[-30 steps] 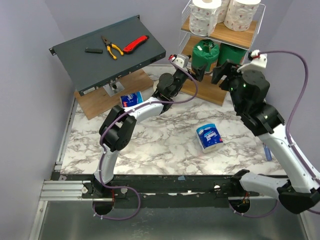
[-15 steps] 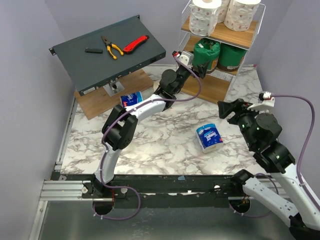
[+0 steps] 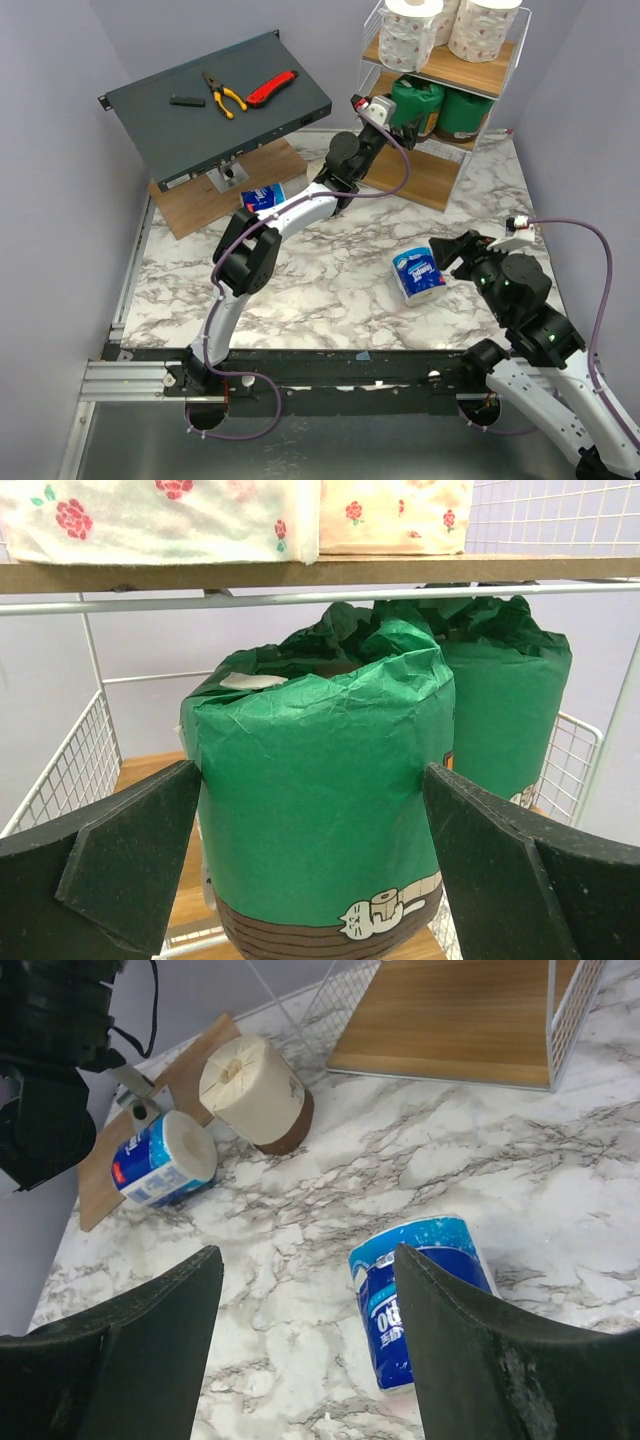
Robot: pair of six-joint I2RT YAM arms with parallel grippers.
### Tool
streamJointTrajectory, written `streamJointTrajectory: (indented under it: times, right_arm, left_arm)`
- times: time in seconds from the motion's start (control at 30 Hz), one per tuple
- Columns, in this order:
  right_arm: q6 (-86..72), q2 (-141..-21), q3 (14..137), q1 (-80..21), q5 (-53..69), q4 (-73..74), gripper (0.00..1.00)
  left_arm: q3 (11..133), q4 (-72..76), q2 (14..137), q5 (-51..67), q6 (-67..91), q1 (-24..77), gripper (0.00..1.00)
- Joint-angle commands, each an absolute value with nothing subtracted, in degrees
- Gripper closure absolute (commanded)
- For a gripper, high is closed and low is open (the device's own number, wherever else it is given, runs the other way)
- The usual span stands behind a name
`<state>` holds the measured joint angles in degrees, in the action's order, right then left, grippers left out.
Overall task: Place and organize the paper towels onto the shelf
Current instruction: Place the paper towel on the shelf.
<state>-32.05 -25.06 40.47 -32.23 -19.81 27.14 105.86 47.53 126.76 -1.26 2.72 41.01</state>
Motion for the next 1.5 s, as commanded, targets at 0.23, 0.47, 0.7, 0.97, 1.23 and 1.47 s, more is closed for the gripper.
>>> streamJointTrajectory:
  times: [0.23, 0.47, 0.7, 0.97, 1.23, 1.47]
  right_arm:
    - [-34.63, -26.44, 38.63, -32.08, -15.87, 27.60, 0.29]
    - [-34.28, -27.22, 38.59, -32.03, -16.85, 27.52, 0.29]
    - [-34.19, -27.42, 38.55, -32.01, -17.57, 27.42, 0.29]
    - [-34.09, -27.94, 38.32, -32.07, -17.81, 27.24, 0.29]
    - [-34.10, -27.24, 38.28, -32.08, -18.42, 27.07, 0.29]
    - [-34.27, -26.13, 38.17, -32.03, -18.54, 27.20, 0.29]
  left_arm:
    - [111.80, 44.84, 130.91, -2.07, 3.72, 39.61, 0.03]
    - [111.88, 43.00, 131.75, -3.86, 5.30, 38.30, 0.03]
    - [113.31, 42.81, 132.27, -3.33, 5.49, 37.00, 0.03]
    - [115.15, 42.11, 133.20, -0.31, 8.74, 37.08, 0.03]
    - [109.34, 46.03, 128.92, -0.15, 9.75, 37.38, 0.02]
    - [100.57, 51.73, 123.39, -0.09, 10.38, 37.32, 0.02]
